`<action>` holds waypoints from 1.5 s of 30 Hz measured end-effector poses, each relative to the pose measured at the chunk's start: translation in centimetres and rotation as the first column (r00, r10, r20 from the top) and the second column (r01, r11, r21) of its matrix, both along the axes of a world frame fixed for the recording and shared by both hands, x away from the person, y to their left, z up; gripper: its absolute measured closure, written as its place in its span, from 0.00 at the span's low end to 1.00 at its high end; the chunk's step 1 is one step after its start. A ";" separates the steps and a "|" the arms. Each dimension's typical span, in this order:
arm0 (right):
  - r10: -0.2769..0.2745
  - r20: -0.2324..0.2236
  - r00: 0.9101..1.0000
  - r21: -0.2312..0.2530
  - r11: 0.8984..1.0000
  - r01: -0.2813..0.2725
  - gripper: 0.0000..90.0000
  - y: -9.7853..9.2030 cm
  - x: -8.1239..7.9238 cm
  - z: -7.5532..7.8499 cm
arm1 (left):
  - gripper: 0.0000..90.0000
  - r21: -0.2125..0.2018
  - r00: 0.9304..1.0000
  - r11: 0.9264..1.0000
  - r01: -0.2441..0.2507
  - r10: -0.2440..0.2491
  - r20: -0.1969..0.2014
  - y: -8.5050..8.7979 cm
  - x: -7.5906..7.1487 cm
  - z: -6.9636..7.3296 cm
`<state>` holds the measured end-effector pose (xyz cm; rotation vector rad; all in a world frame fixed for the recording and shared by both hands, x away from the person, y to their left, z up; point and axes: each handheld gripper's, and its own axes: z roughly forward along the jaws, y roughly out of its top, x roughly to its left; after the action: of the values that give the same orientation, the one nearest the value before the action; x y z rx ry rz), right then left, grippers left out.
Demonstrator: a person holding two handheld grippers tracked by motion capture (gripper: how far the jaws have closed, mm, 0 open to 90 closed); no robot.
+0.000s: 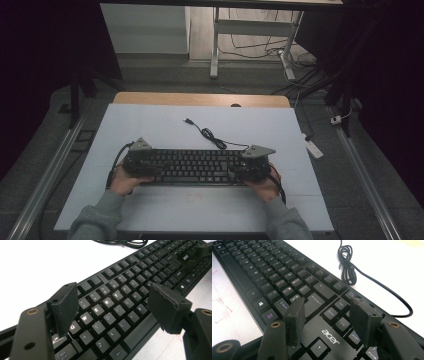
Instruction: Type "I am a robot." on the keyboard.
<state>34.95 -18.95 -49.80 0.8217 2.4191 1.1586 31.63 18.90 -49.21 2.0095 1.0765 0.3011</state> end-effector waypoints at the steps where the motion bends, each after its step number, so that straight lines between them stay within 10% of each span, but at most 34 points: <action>1: 0.000 0.000 1.000 0.001 1.000 0.000 0.52 0.0 0.0 0.0 | 0.28 0.001 1.000 1.000 0.001 -0.001 -0.001 0.0 0.0 0.0; 27: 0.041 0.011 0.999 0.056 0.998 -0.042 0.57 1.5 -0.2 0.9 | 0.25 0.007 1.000 1.000 0.013 -0.013 -0.019 -0.2 0.1 -0.2; 40: 0.147 -0.029 0.989 0.077 0.986 -0.145 0.99 3.8 0.0 1.1 | 0.25 0.014 1.000 1.000 0.016 -0.016 -0.020 -0.2 0.1 -0.3; 45: 0.179 -0.035 0.983 0.056 0.983 -0.177 0.99 5.4 0.1 1.0 | 0.25 0.015 1.000 1.000 0.017 -0.017 -0.024 -0.3 0.1 -0.3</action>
<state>35.02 -13.58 -48.76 0.6602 2.5483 1.2866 31.77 18.64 -49.56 2.0394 1.0742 0.2785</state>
